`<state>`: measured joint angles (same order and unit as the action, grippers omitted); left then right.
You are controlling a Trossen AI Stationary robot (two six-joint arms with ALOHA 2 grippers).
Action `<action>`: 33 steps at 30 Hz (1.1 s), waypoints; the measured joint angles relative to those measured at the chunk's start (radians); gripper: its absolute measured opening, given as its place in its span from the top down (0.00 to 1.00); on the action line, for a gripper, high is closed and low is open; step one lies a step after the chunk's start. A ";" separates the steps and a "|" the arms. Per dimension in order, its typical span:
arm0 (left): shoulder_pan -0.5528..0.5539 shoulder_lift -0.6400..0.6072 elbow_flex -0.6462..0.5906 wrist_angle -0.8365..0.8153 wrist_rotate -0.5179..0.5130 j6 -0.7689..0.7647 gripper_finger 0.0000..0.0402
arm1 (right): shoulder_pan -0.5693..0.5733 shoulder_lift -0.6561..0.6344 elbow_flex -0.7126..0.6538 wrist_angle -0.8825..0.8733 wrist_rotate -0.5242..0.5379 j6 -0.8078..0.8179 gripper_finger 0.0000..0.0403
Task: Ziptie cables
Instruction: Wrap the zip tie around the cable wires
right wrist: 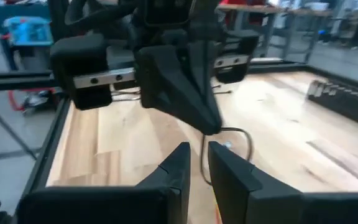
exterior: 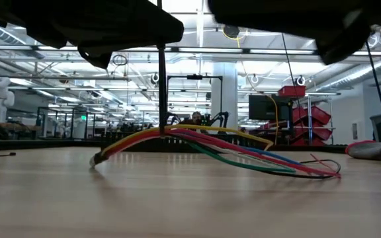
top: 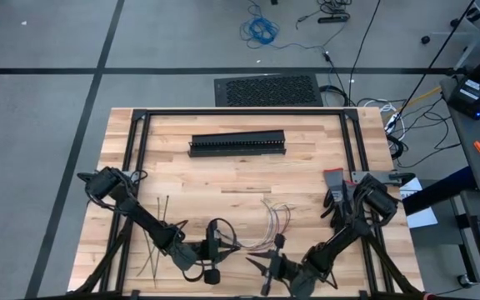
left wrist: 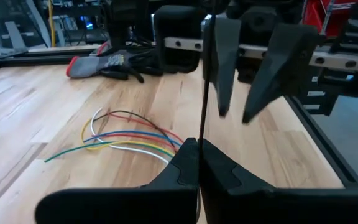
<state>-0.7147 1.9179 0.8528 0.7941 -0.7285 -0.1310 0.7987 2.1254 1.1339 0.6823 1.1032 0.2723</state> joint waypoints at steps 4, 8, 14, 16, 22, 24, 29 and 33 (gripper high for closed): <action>0.000 0.000 0.000 0.000 0.027 0.008 0.99 | -0.050 0.000 0.000 0.002 -0.116 -0.035 0.88; 0.000 0.000 0.000 -0.002 0.053 0.017 0.99 | -0.089 0.001 -0.002 0.158 -0.328 -0.125 0.88; 0.002 0.000 0.000 0.006 0.071 0.033 0.99 | -0.093 -0.001 0.000 0.251 -0.359 -0.259 0.88; 0.001 0.000 0.000 0.006 0.071 0.032 0.99 | -0.089 -0.001 0.000 0.234 -0.318 -0.251 0.88; 0.001 0.000 0.000 0.012 0.071 0.032 0.99 | -0.061 0.000 0.000 0.229 -0.090 -0.307 0.88; 0.001 0.000 0.000 0.013 0.071 0.033 0.99 | -0.055 0.000 0.000 0.223 -0.062 -0.325 0.88; 0.001 0.000 0.000 0.013 0.071 0.032 0.99 | -0.068 0.000 0.000 0.213 -0.098 -0.321 0.87; 0.001 0.000 0.000 0.011 0.071 0.032 0.99 | -0.090 0.000 0.000 0.216 -0.145 -0.305 0.80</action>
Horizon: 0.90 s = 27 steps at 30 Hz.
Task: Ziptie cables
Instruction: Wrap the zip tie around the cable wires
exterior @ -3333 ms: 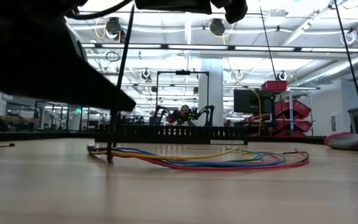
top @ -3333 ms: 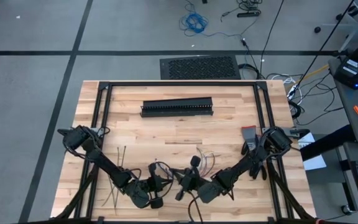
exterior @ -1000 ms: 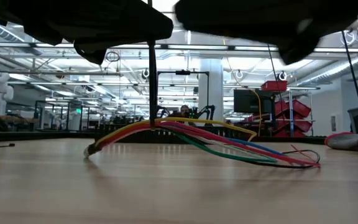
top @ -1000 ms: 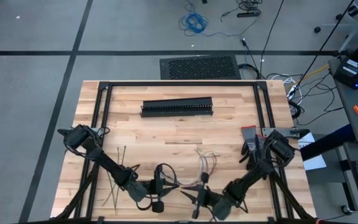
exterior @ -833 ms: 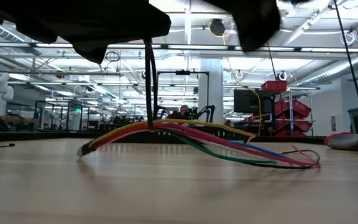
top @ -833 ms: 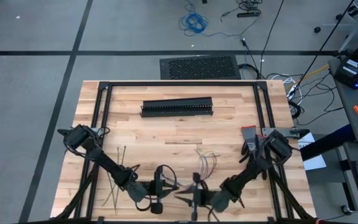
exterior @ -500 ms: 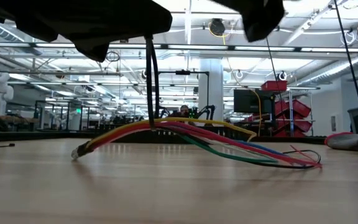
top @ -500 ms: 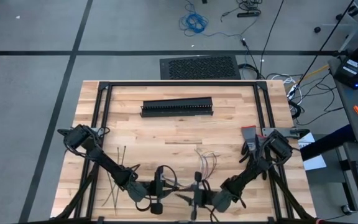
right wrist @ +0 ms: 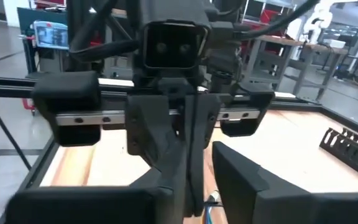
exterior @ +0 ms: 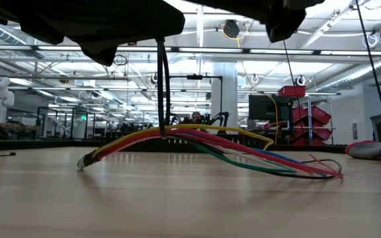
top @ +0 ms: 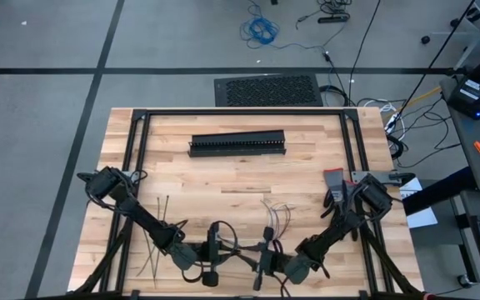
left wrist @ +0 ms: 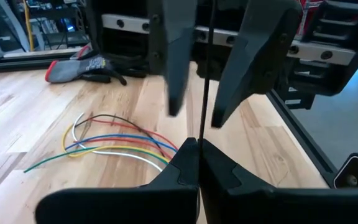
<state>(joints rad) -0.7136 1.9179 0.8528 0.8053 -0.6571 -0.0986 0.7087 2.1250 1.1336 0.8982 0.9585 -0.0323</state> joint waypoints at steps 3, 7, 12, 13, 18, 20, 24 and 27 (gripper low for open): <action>0.000 0.000 0.000 -0.003 0.000 0.000 0.99 | -0.016 0.000 0.000 -0.001 -0.010 0.002 0.73; 0.000 0.000 0.000 -0.003 0.000 0.000 0.99 | -0.035 0.000 0.000 -0.001 -0.028 0.021 0.66; 0.000 0.000 0.000 -0.009 -0.001 0.000 0.99 | -0.040 0.000 0.000 -0.026 -0.046 0.051 0.73; 0.000 0.000 0.000 -0.009 -0.001 0.000 0.99 | -0.040 0.000 0.000 -0.026 -0.049 0.051 0.77; 0.001 0.000 0.000 -0.011 -0.002 0.000 0.99 | -0.024 0.000 0.000 -0.026 -0.049 0.015 0.96; 0.001 0.000 0.000 -0.013 -0.002 0.000 0.99 | -0.020 0.000 0.000 -0.027 -0.049 0.010 0.99; 0.001 0.000 0.000 -0.014 -0.002 0.000 0.99 | -0.020 0.000 0.000 -0.029 -0.050 0.012 1.00; 0.002 0.000 0.001 -0.021 -0.002 -0.001 0.99 | -0.020 0.000 0.000 -0.028 -0.047 0.019 1.00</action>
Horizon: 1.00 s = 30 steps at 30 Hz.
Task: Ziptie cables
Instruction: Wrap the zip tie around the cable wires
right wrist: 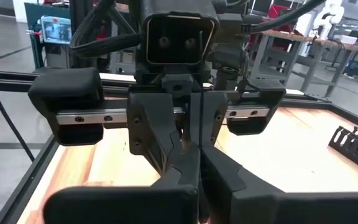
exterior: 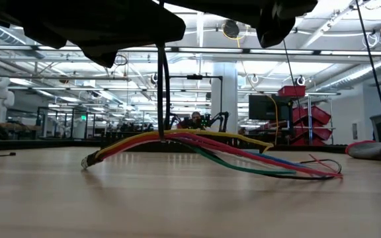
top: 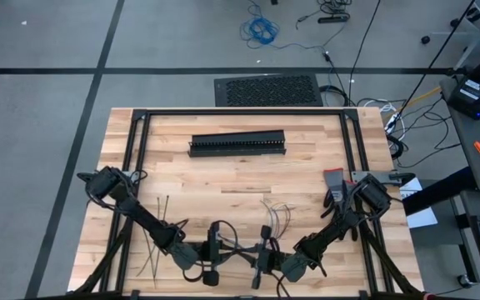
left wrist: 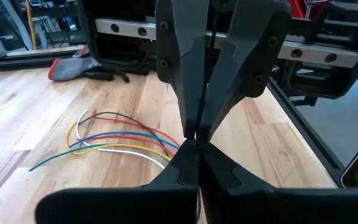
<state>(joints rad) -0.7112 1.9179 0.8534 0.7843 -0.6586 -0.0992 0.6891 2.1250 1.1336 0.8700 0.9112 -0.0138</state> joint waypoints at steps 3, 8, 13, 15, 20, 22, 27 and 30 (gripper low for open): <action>0.015 -0.001 0.002 -0.036 0.000 -0.040 0.99 | -0.001 0.001 -0.001 0.002 0.030 0.000 1.00; 0.036 0.006 0.003 -0.068 -0.005 -0.104 0.99 | -0.003 0.003 -0.004 0.011 0.062 -0.032 1.00; 0.037 0.034 0.004 -0.041 -0.005 -0.105 0.99 | -0.003 0.003 -0.004 0.025 0.092 -0.057 1.00; 0.037 0.049 0.004 -0.033 -0.008 -0.113 0.99 | -0.003 0.003 -0.004 0.032 0.103 -0.070 1.00; 0.037 0.085 0.004 -0.012 -0.010 -0.136 0.99 | -0.003 0.003 -0.004 0.053 0.116 -0.105 1.00; 0.037 0.089 0.003 0.004 -0.010 -0.137 0.99 | -0.002 0.003 -0.004 0.082 0.132 -0.141 1.00; 0.037 0.090 0.002 0.008 -0.008 -0.131 0.99 | -0.003 0.002 -0.003 0.142 0.139 -0.203 1.00; 0.037 0.092 0.001 -0.001 -0.004 -0.131 0.99 | -0.003 0.001 -0.002 0.180 0.142 -0.234 1.00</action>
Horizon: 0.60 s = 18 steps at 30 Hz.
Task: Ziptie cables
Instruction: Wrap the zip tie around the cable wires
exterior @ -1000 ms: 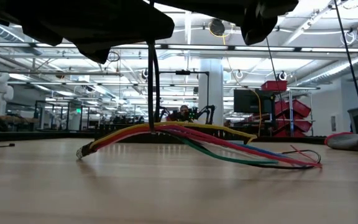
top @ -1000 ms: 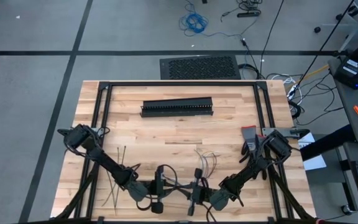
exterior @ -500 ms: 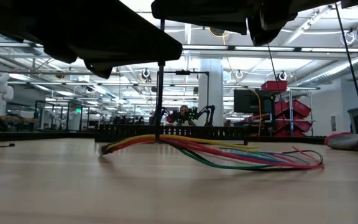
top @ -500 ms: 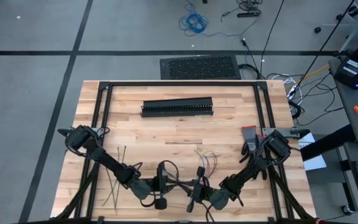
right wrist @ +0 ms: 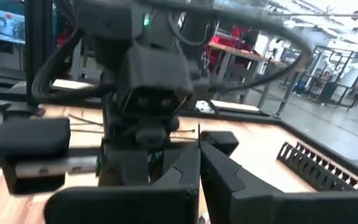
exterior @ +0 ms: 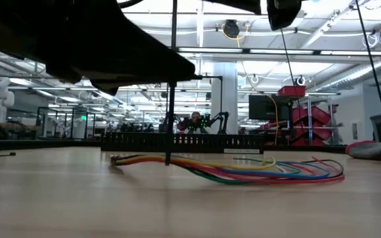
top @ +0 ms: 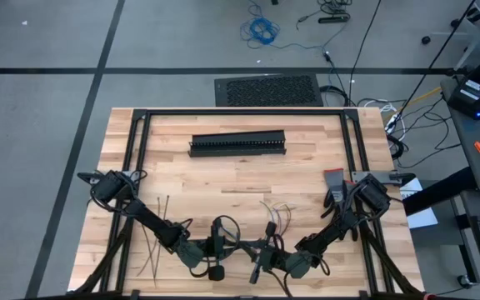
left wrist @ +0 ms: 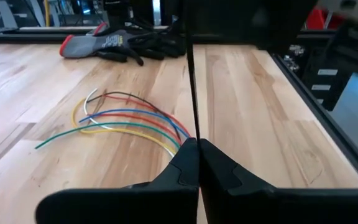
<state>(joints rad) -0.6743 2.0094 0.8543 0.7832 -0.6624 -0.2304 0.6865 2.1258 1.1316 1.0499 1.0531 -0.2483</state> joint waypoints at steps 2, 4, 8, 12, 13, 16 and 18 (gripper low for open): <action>0.000 0.001 0.000 -0.001 0.001 0.000 0.99 | 0.000 -0.001 0.001 0.019 0.003 -0.017 1.00; 0.000 0.001 -0.001 -0.001 0.005 0.000 0.99 | 0.000 -0.002 0.001 0.049 0.008 -0.033 1.00; -0.001 0.017 -0.010 -0.064 0.032 0.003 0.99 | 0.011 -0.019 0.011 0.200 0.012 -0.159 1.00; -0.001 0.002 -0.002 -0.039 0.017 0.001 0.99 | 0.070 -0.010 0.007 0.421 0.053 -0.438 1.00; 0.000 0.006 -0.003 -0.043 0.016 0.001 0.99 | 0.087 -0.012 0.011 0.497 0.084 -0.519 1.00; 0.000 0.007 -0.005 -0.046 0.013 0.001 0.99 | 0.132 -0.024 0.017 0.506 0.240 -0.686 1.00; 0.000 0.005 -0.004 -0.032 0.010 0.005 0.99 | 0.149 -0.028 0.019 0.489 0.390 -0.681 1.00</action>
<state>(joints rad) -0.6747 2.0140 0.8502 0.7514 -0.6526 -0.2252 0.8358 2.0976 1.1505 1.5394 1.4435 -0.9296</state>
